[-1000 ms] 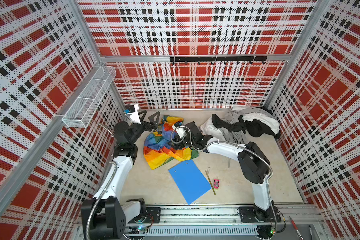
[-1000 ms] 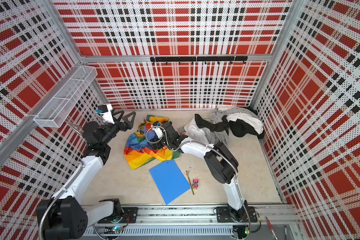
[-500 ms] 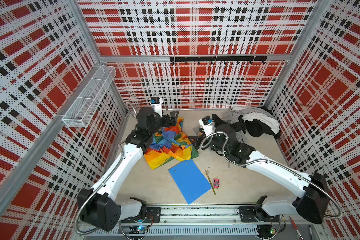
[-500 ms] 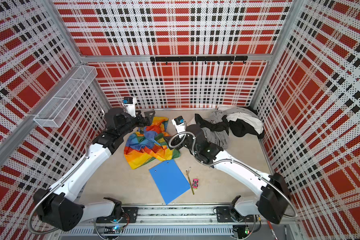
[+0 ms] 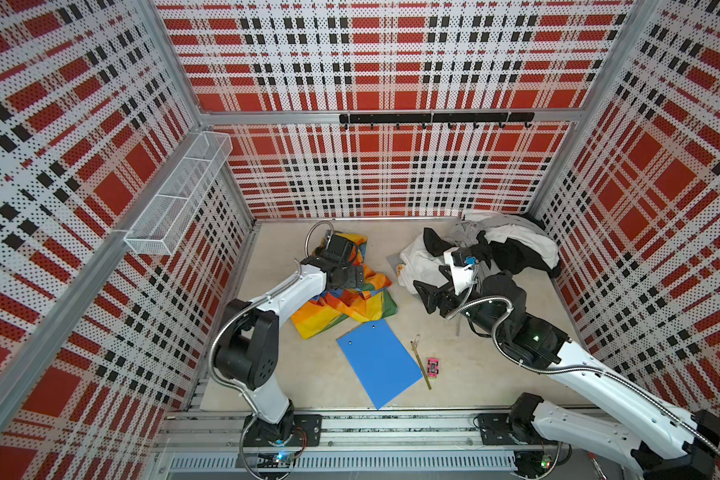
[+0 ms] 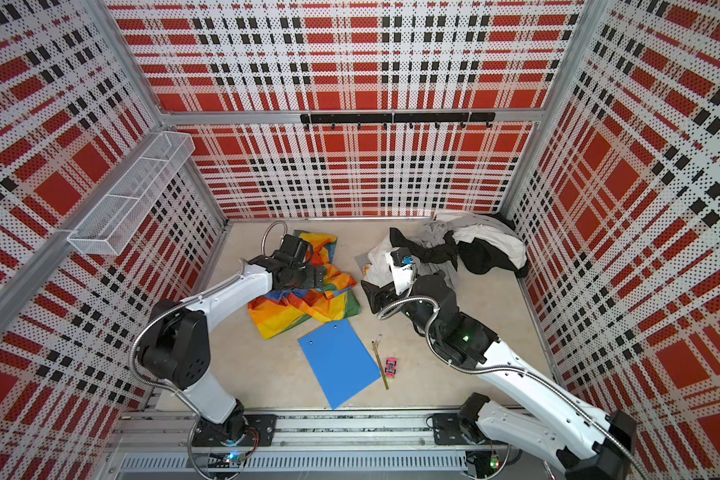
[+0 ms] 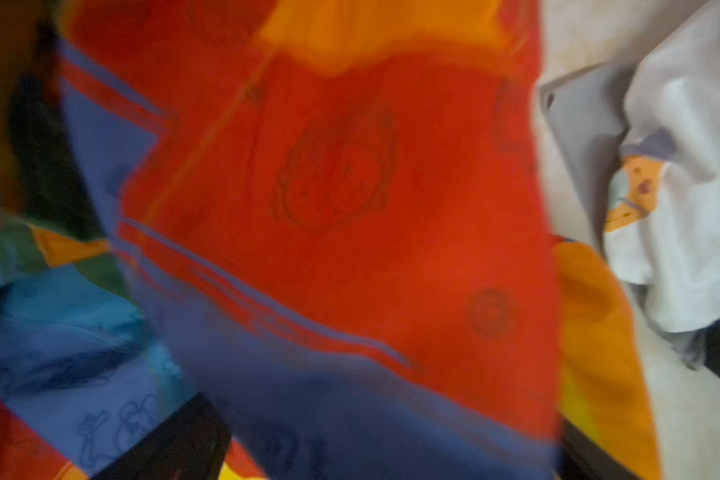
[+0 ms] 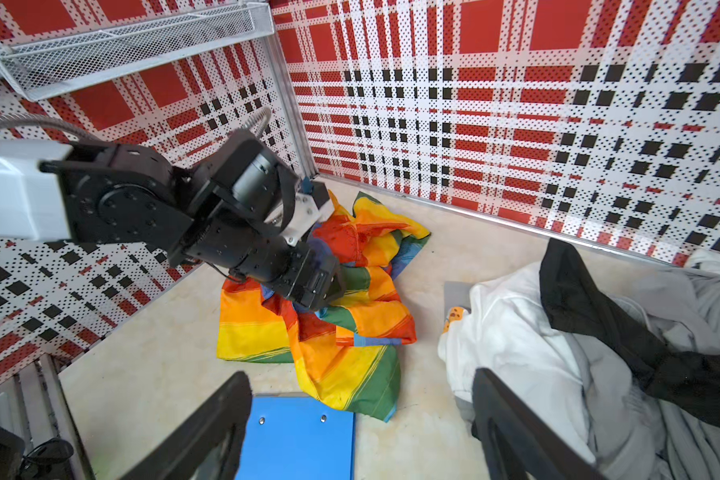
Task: Pick out a specific cloth from the pile
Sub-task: 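Grasp the rainbow cloth with the left gripper while the right gripper withdraws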
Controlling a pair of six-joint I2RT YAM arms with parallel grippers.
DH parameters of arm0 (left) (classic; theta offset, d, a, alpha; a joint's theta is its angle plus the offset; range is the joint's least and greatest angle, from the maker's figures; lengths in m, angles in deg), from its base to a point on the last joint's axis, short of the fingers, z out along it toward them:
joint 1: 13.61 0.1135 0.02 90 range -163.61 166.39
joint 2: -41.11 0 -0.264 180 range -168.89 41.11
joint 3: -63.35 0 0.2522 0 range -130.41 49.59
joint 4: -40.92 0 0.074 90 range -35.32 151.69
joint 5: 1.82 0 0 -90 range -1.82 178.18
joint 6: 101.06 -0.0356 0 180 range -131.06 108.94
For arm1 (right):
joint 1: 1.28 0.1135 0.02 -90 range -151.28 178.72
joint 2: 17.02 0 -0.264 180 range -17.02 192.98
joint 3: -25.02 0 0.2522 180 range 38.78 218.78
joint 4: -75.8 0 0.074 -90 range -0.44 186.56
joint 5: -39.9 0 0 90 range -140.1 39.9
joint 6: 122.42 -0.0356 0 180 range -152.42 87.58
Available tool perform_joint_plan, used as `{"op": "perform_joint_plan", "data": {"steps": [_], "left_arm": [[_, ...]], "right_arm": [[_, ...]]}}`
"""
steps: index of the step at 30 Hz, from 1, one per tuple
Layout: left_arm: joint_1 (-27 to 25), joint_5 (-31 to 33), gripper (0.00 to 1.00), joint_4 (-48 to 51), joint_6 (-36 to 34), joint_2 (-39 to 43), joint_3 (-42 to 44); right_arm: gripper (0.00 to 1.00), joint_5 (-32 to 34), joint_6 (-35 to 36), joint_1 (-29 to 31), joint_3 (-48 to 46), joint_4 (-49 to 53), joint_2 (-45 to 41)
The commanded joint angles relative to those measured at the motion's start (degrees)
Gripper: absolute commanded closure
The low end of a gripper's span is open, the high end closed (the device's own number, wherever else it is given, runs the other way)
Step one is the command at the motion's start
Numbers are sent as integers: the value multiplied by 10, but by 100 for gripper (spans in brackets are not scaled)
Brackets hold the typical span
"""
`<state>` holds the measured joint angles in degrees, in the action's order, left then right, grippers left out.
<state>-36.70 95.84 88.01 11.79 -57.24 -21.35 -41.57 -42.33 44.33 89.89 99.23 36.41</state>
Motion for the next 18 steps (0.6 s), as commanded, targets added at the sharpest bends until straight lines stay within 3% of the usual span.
{"op": "perform_joint_plan", "data": {"steps": [1,10,16,18], "left_arm": [[-6,-1,1,11,31,-6,18],[-16,-43,1,-58,85,5,125],[-22,-52,2,-105,99,-23,138],[-20,-63,25,-124,101,-37,136]], "right_arm": [[11,26,-5,-3,-4,2,-16],[12,26,-10,-3,-12,8,-14],[12,32,-14,-3,-17,11,-21],[12,36,-15,-3,-19,11,-24]]}}
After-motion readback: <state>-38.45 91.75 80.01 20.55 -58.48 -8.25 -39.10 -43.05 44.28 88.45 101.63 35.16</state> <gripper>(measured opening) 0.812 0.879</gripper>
